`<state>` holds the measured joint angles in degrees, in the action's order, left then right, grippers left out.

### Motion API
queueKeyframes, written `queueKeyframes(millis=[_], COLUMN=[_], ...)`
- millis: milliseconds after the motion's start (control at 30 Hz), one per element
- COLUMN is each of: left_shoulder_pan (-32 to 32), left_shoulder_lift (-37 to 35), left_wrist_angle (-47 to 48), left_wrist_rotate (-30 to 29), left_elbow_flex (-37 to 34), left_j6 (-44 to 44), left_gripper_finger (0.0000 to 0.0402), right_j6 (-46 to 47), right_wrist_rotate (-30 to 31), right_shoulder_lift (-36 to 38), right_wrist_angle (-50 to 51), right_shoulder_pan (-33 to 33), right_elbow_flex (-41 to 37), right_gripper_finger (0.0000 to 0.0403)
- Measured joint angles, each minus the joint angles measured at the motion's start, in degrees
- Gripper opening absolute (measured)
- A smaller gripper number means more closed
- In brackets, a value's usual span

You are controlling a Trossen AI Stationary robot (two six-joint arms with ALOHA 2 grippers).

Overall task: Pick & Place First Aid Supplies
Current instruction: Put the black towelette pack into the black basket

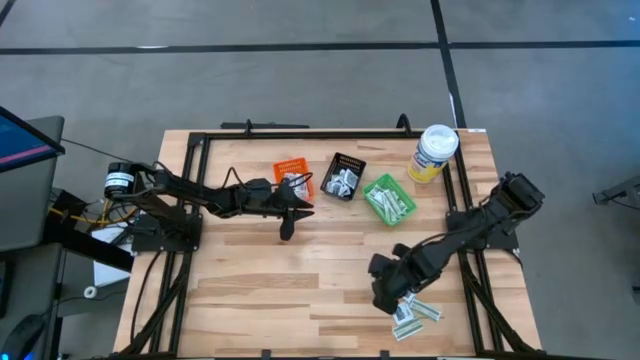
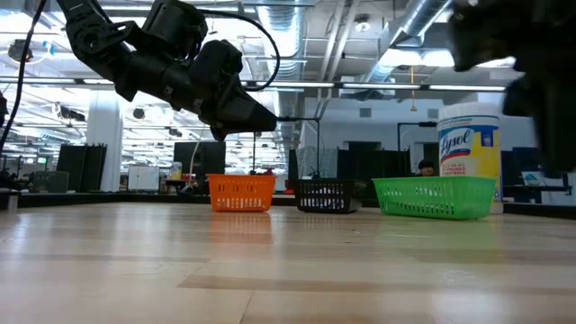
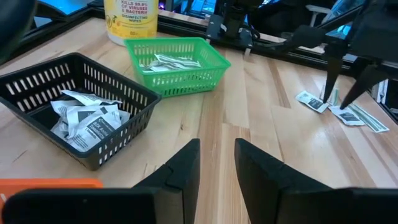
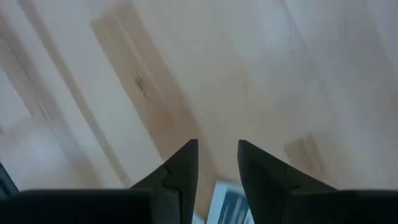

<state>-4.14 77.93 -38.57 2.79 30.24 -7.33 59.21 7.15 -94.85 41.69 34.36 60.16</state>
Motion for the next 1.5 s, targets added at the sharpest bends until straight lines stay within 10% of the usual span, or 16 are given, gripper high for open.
queueKeyframes(millis=[367,1500], left_shoulder_pan=[0.0,0.0], left_shoulder_lift=[0.0,0.0], left_wrist_angle=[0.0,0.0], left_wrist_rotate=[0.0,0.0], left_elbow_flex=[0.0,0.0], left_j6=[0.0,-0.2], left_gripper_finger=[0.0100,0.0100], right_j6=[14.8,14.2], right_wrist_rotate=[-5.3,-9.5], right_shoulder_lift=[0.0,0.1], right_wrist_angle=[6.3,2.1], right_shoulder_pan=[4.2,2.3], right_elbow_flex=[-0.1,-11.7], right_gripper_finger=[0.0107,0.0090])
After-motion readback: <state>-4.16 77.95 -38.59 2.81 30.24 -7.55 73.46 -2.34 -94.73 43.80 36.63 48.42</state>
